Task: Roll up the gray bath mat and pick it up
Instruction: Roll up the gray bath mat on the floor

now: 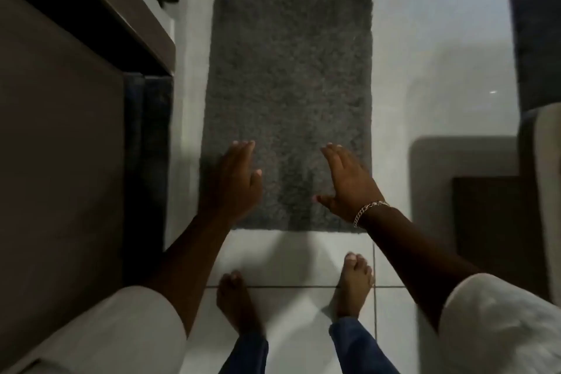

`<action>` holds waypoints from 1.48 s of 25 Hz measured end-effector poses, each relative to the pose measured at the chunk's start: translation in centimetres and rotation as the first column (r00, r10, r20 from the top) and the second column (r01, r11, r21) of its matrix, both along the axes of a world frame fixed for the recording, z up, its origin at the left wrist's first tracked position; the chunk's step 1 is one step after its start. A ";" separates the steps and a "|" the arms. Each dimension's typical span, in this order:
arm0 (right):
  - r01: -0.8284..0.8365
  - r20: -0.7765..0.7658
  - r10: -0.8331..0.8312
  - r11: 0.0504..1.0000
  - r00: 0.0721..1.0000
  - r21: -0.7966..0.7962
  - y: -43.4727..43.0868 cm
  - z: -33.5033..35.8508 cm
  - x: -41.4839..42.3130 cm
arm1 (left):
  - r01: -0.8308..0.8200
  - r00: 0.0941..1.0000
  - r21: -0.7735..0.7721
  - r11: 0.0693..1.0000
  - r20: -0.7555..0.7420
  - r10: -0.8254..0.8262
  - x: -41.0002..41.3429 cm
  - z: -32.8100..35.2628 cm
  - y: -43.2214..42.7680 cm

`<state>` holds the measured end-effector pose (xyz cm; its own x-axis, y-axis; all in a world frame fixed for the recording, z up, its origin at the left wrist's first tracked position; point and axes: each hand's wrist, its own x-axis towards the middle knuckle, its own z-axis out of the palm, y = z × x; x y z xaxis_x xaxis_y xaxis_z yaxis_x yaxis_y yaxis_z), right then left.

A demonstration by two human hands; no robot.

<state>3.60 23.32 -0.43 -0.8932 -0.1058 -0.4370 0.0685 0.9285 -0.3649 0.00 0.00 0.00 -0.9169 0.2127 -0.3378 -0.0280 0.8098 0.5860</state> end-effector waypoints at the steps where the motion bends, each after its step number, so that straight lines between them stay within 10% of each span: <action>1: 0.030 0.041 -0.030 1.000 0.999 -0.005 -0.4 -1.8 0.7 | -0.056 0.997 -0.016 0.998 0.056 0.056 0.6 -1.8 -0.3; 6: -0.023 0.219 0.009 0.998 0.976 0.060 -3.5 -18.8 7.0 | 0.244 0.937 -0.105 0.964 0.282 -0.206 6.2 -18.4 -2.1; 10: -0.183 0.155 0.157 0.967 0.975 0.175 -4.6 -24.2 10.3 | 0.530 0.846 -0.412 0.741 0.205 -0.492 8.8 -23.8 -2.9; 17: -0.069 -0.250 0.104 0.987 0.963 0.146 -4.3 -23.9 9.2 | 0.400 0.835 -0.231 0.887 -0.308 -0.456 6.6 -23.8 -4.2; 22: 0.152 -0.096 -0.136 0.973 0.986 0.176 -4.1 -23.7 2.9 | 0.179 0.888 -0.288 0.941 -0.364 -0.281 2.0 -22.5 -1.7; 27: 0.162 -0.130 -0.138 0.968 0.982 0.194 -3.4 -23.7 0.9 | 0.542 0.778 -0.265 0.797 -0.199 -0.596 3.0 -23.4 -0.6; 33: 0.035 -0.267 -0.010 0.996 0.964 0.088 -4.2 -22.8 3.7 | 0.401 0.894 -0.120 0.908 -0.163 -0.417 -1.6 -23.3 0.5; 37: 0.014 -0.165 -0.006 0.999 0.986 0.050 -2.1 -22.8 -1.8 | 0.329 0.825 -0.354 0.875 -0.343 -0.449 0.2 -22.7 1.8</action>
